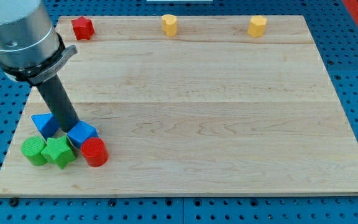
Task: Push the red star towards the group of block
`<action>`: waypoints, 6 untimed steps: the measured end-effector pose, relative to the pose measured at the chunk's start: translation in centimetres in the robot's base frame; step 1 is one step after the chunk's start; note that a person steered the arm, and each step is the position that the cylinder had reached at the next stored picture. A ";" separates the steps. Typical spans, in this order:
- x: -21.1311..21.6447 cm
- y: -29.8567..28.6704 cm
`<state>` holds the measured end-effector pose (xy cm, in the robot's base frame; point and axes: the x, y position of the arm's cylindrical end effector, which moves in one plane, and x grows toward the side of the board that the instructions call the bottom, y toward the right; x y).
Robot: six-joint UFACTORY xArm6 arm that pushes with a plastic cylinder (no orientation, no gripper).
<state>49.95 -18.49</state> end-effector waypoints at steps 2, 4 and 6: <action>-16.7 9.1; -28.1 5.0; -30.7 -2.7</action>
<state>19.24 -21.18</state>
